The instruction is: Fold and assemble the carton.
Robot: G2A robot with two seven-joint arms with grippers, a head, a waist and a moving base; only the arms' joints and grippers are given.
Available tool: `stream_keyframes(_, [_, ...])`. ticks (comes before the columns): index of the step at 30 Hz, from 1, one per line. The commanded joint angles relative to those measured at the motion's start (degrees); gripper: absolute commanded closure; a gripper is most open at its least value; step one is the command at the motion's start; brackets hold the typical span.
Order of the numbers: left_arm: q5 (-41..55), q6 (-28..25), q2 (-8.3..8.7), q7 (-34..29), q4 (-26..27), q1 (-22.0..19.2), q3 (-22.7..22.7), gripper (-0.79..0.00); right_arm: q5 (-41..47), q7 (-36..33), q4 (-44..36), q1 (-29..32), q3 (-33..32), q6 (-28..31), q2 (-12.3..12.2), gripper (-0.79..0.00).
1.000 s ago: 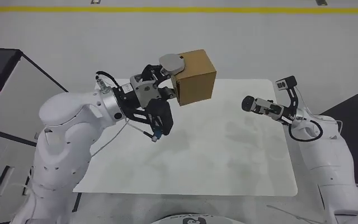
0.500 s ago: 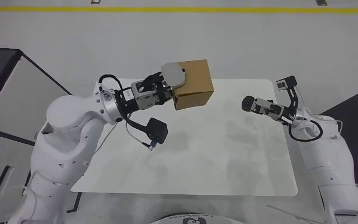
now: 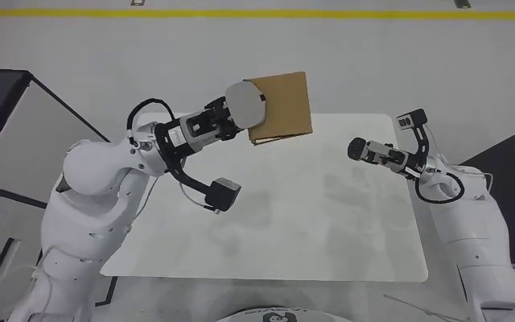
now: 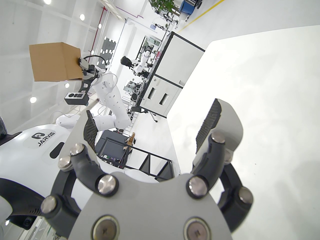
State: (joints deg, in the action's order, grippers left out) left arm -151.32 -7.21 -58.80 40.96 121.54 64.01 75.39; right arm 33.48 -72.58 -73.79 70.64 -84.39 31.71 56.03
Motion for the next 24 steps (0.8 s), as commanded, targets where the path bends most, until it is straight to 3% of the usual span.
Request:
stream_keyframes(1, [-0.91, 2.22, -0.01, -0.05, -0.16, -0.11, -0.20, 0.000, 0.00, 0.00, 0.00, 0.00, 0.00, 0.00, 0.00, -0.785])
stream_keyframes(10, [-1.57, 4.15, -0.02, 0.30, 0.13, -0.24, -0.42, 0.000, 0.00, 0.00, 0.00, 0.00, 0.00, 0.00, 0.00, -0.785])
stream_keyframes(24, [-7.24, 12.82, 0.33, 3.44, 0.59, 0.49, -0.81, 0.000, 0.00, 0.00, 0.00, 0.00, 0.00, 0.00, 0.00, -0.785])
